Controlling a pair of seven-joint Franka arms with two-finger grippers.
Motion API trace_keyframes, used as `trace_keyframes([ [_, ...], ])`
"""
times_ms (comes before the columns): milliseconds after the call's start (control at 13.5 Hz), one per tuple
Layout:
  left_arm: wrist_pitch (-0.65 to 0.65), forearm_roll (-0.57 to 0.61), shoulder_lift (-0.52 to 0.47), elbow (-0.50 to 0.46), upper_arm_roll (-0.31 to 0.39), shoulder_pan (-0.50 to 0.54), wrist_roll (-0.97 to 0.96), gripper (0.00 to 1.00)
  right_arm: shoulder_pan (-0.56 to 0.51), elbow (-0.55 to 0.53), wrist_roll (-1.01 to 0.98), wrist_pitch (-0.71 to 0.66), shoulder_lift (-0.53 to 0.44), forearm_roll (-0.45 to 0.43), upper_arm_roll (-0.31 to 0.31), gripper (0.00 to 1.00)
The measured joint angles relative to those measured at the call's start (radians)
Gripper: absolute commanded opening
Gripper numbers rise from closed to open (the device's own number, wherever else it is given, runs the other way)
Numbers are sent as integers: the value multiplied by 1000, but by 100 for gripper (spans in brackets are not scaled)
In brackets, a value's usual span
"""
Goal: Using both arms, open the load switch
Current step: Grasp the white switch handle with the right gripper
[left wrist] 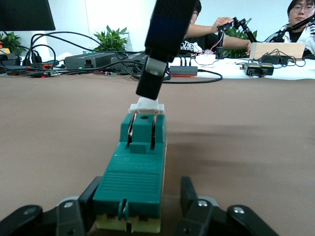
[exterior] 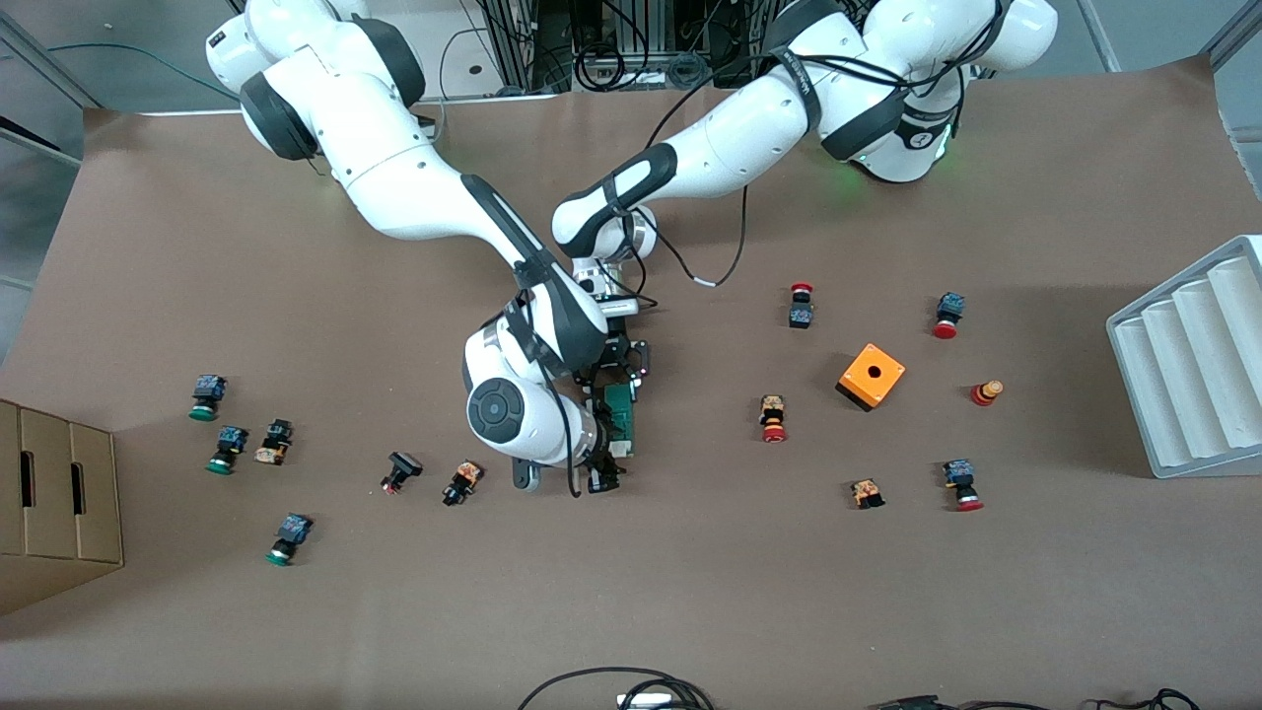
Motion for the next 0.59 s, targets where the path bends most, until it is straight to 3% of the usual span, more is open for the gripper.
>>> trace_keyframes([
  [371, -11, 1, 1, -3, 0, 1, 0, 51, 0, 0, 0, -2, 6, 29, 0, 63],
  [594, -20, -1, 1, -6, -1, 1, 0, 50, 0, 0, 0, -4, 7, 30, 1, 63],
])
